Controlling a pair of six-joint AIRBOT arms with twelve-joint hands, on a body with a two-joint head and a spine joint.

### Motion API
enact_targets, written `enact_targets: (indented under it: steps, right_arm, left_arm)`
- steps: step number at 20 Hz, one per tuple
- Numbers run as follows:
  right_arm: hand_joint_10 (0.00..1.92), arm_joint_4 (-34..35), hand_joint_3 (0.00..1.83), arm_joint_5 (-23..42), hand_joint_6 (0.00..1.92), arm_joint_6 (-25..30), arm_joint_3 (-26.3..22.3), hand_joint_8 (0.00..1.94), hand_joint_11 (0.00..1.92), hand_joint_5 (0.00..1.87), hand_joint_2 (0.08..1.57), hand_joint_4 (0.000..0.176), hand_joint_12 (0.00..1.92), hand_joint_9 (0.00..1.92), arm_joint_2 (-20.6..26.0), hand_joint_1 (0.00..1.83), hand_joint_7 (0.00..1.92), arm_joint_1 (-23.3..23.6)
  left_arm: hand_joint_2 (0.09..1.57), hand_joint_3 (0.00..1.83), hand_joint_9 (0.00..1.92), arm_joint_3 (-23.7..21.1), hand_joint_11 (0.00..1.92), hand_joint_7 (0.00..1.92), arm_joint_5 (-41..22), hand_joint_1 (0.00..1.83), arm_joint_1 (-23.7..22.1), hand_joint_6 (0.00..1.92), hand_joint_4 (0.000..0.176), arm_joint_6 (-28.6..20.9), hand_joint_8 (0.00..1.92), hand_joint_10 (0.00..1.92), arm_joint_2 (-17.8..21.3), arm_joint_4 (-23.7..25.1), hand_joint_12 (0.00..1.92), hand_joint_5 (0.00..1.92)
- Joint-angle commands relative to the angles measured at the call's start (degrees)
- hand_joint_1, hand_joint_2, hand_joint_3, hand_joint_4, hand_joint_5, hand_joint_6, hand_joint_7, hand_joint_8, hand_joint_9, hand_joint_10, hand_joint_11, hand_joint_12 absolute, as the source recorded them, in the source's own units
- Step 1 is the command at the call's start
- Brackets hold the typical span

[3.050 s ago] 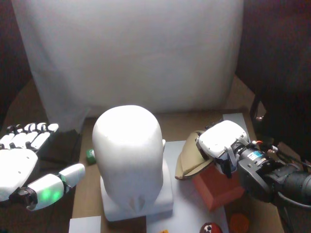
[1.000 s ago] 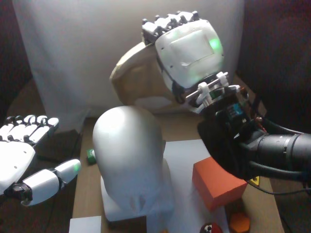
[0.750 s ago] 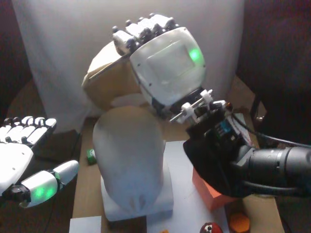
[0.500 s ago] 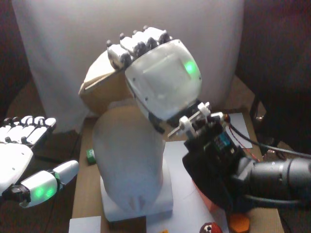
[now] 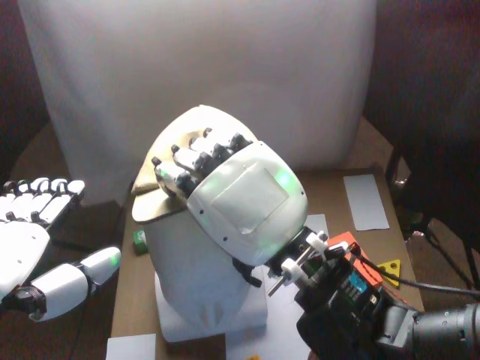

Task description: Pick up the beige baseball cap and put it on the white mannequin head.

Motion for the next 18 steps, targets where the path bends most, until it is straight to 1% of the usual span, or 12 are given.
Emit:
enact_targets:
  steps: [1,7,10,13,14,16,18]
  right_arm:
    - [1.4,-2.5,0.0,6.4,0.93,-1.0,-0.7,1.12,0.87,0.83,1.15,0.0,1.41,0.9,0.1,1.37,0.9,0.0]
    - [1.4,-1.9,0.0,1.3,0.93,-1.8,-3.1,1.12,0.87,0.83,1.15,0.0,1.42,0.9,0.2,1.37,0.9,-2.1]
    - [1.4,-1.9,0.0,-0.9,0.93,-3.0,-3.6,1.11,0.88,0.84,1.15,0.0,1.42,0.9,0.1,1.37,0.9,-2.9]
    - [1.4,-1.9,0.0,-2.9,0.93,-3.5,-4.2,1.11,0.89,0.84,1.15,0.0,1.43,0.91,0.1,1.37,0.9,-3.3]
    - [1.4,-1.8,0.0,-2.9,0.92,-3.5,-4.7,1.11,0.89,0.84,1.15,0.0,1.43,0.9,0.3,1.37,0.9,-3.6]
    - [1.4,-1.5,0.0,-2.8,0.92,-4.0,-5.5,1.11,0.89,0.84,1.15,0.0,1.43,0.9,0.4,1.37,0.9,-4.1]
    - [1.4,0.7,0.0,-2.5,0.93,-5.4,-6.6,1.11,0.89,0.84,1.15,0.0,1.43,0.91,0.7,1.37,0.9,-4.7]
  left_arm:
    - [1.17,0.0,0.03,0.3,0.0,0.08,-6.7,0.0,-0.4,0.0,0.0,-0.6,0.0,0.0,0.5,0.6,0.29,0.08]
    - [1.17,0.0,0.04,0.6,0.0,0.08,-5.6,0.0,-0.9,0.01,0.0,-0.3,0.0,0.0,0.3,0.8,0.29,0.11]
    - [1.17,0.0,0.02,0.4,0.0,0.07,-5.9,0.0,-0.8,0.0,0.0,-0.3,0.0,0.0,0.2,1.2,0.24,0.09]
    - [1.17,0.0,0.04,0.2,0.0,0.07,-5.9,0.0,-0.2,0.0,0.0,-0.8,0.0,0.0,0.4,2.2,0.31,0.08]
    - [1.17,0.0,0.05,0.1,0.0,0.07,-5.9,0.0,0.1,0.0,0.0,-0.8,0.0,0.0,0.4,2.2,0.34,0.08]
    - [1.17,0.0,0.05,0.2,0.0,0.07,-5.9,0.0,0.4,0.0,0.0,-0.9,0.0,0.0,0.5,1.9,0.35,0.08]
    - [1.17,0.0,0.04,0.3,0.0,0.07,-5.9,0.0,0.4,0.0,0.0,-0.9,0.0,0.0,0.5,1.9,0.27,0.08]
